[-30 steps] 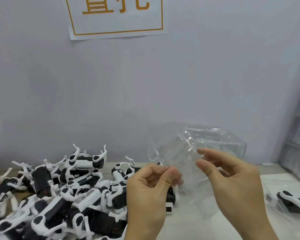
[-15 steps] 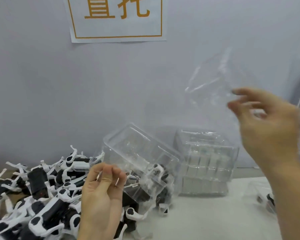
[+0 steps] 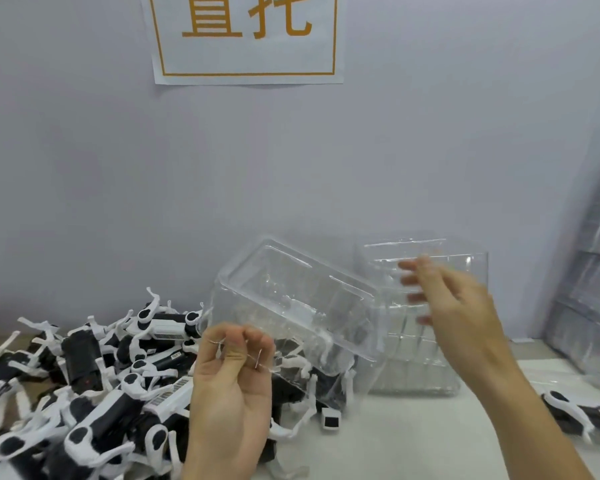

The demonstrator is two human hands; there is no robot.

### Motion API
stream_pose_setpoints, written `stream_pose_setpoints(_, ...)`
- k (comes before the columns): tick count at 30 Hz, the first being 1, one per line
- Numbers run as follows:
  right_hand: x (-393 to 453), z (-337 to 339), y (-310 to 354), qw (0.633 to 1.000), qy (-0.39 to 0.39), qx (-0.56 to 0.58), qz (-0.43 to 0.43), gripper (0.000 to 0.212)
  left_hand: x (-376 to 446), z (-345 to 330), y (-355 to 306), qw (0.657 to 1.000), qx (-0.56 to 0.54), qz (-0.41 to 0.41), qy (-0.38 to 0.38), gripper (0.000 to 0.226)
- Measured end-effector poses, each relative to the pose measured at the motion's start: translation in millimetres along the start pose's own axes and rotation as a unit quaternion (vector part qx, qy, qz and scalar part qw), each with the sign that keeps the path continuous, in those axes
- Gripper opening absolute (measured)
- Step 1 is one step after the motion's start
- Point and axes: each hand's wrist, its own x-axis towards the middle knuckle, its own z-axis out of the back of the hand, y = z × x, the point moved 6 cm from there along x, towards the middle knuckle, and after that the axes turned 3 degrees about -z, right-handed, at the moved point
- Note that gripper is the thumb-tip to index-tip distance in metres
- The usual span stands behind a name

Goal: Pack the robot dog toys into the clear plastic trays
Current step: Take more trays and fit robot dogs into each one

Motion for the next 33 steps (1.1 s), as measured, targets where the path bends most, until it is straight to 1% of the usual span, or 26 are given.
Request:
stream_pose_setpoints(1, -13.3, -5.9, -10.2, 0.993, 0.052, 0.077, -0.077, 0.05, -1.7, -2.9, 2.3, 1.0, 0.001, 0.008, 0.01, 0.019)
stream_pose_setpoints(2, -27.1, -11.8, -18.6, 0.978, 0.097, 0.123, -0.141, 0.053, -3.7, -6.1, 5.2, 1.0, 0.003, 0.016, 0.027, 0.013)
stream_pose_setpoints(3, -39.1, -17.0, -26.2, 0.963, 0.134, 0.15, -0.179, 0.052, -6.8, -11.9, 7.8, 0.998, 0.003, 0.028, 0.048, 0.009)
stream_pose_setpoints(4, -49.6, -20.3, -29.3, 0.953, 0.15, 0.17, -0.198, 0.048, -9.3, -15.9, 12.0, 0.996, 0.006, 0.042, 0.074, 0.02)
stream_pose_setpoints(5, -55.9, -20.8, -33.6, 0.95, 0.146, 0.182, -0.208, 0.044, -11.5, -18.1, 15.3, 0.994, 0.019, 0.056, 0.094, 0.034)
stream_pose_setpoints(6, -59.1, -17.7, -37.2, 0.951, 0.127, 0.18, -0.215, 0.041, -12.3, -17.9, 17.4, 0.992, 0.041, 0.061, 0.107, 0.042)
stream_pose_setpoints(7, -59.4, -12.4, -42.5, 0.954, 0.105, 0.172, -0.221, 0.04, -13.4, -19.0, 17.3, 0.987, 0.078, 0.061, 0.123, 0.043)
stream_pose_setpoints(8, -58.6, -4.0, -45.6, 0.957, 0.082, 0.16, -0.228, 0.041, -14.6, -21.3, 16.1, 0.977, 0.14, 0.055, 0.152, 0.039)
stream_pose_setpoints(9, -56.9, 6.3, -49.1, 0.958, 0.063, 0.15, -0.235, 0.042, -16.1, -23.9, 14.3, 0.955, 0.235, 0.046, 0.178, 0.032)
stream_pose_setpoints(10, -55.1, 18.3, -50.9, 0.96, 0.046, 0.139, -0.24, 0.042, -17.2, -25.4, 12.9, 0.923, 0.327, 0.035, 0.2, 0.027)
stream_pose_setpoints(11, -53.3, 31.5, -53.2, 0.962, 0.035, 0.124, -0.242, 0.041, -16.3, -22.6, 12.8, 0.891, 0.403, 0.03, 0.205, 0.022)
stream_pose_setpoints(12, -53.2, 44.9, -54.6, 0.964, 0.03, 0.103, -0.242, 0.04, -13.8, -17.3, 12.6, 0.868, 0.455, 0.031, 0.198, 0.019)
stream_pose_setpoints(14, -55.6, 69.4, -59.4, 0.969, 0.043, 0.042, -0.241, 0.044, -8.5, -7.4, 8.1, 0.824, 0.542, 0.018, 0.167, 0.022)
stream_pose_setpoints(15, -57.6, 78.4, -63.9, 0.968, 0.06, 0.004, -0.242, 0.049, -6.9, -3.6, 6.1, 0.792, 0.591, 0.001, 0.156, 0.024)
stream_pose_setpoints(16, -59.8, 85.4, -69.3, 0.965, 0.08, -0.034, -0.247, 0.053, -6.1, -1.5, 5.2, 0.752, 0.64, -0.017, 0.156, 0.026)
stream_pose_setpoints(18, -64.7, 93.4, -81.5, 0.95, 0.125, -0.111, -0.263, 0.055, -7.8, -0.6, 10.3, 0.667, 0.721, -0.04, 0.183, 0.031)
stream_pose_setpoints(19, -67.0, 93.9, -87.0, 0.939, 0.148, -0.15, -0.272, 0.055, -8.4, 1.0, 15.4, 0.631, 0.751, -0.041, 0.192, 0.032)
stream_pose_setpoints(21, -70.6, 88.7, -94.6, 0.916, 0.175, -0.221, -0.287, 0.054, -8.2, 4.4, 26.1, 0.576, 0.795, -0.051, 0.185, 0.038)
stream_pose_setpoints(23, -72.1, 77.5, -101.5, 0.889, 0.203, -0.292, -0.289, 0.052, -7.6, 5.6, 32.2, 0.536, 0.826, -0.075, 0.158, 0.046)
stream_pose_setpoints(24, -72.4, 70.4, -105.4, 0.877, 0.217, -0.316, -0.289, 0.05, -7.1, 6.7, 34.7, 0.526, 0.833, -0.085, 0.148, 0.052)
stream_pose_setpoints(26, -74.5, 56.5, -115.1, 0.862, 0.246, -0.331, -0.294, 0.045, -6.9, 9.3, 39.7, 0.499, 0.848, -0.104, 0.146, 0.061)
stream_pose_setpoints(27, -75.8, 49.6, -119.2, 0.858, 0.259, -0.329, -0.297, 0.046, -6.8, 9.9, 41.6, 0.485, 0.855, -0.113, 0.146, 0.058)
stream_pose_setpoints(29, -80.0, 37.7, -122.2, 0.858, 0.272, -0.313, -0.303, 0.051, -6.5, 9.6, 42.2, 0.472, 0.862, -0.126, 0.137, 0.042)
stream_pose_setpoints(31, -79.2, 34.1, -117.1, 0.863, 0.264, -0.327, -0.278, 0.06, -7.5, 5.4, 39.5, 0.477, 0.859, -0.142, 0.118, 0.03)
stream_pose_setpoints(32, -77.1, 33.1, -113.0, 0.865, 0.257, -0.34, -0.264, 0.065, -8.1, 2.3, 36.0, 0.487, 0.853, -0.154, 0.109, 0.027)
stream_pose_setpoints(33, -74.0, 32.5, -109.4, 0.872, 0.246, -0.343, -0.25, 0.067, -9.0, -1.6, 30.5, 0.507, 0.839, -0.172, 0.099, 0.026)
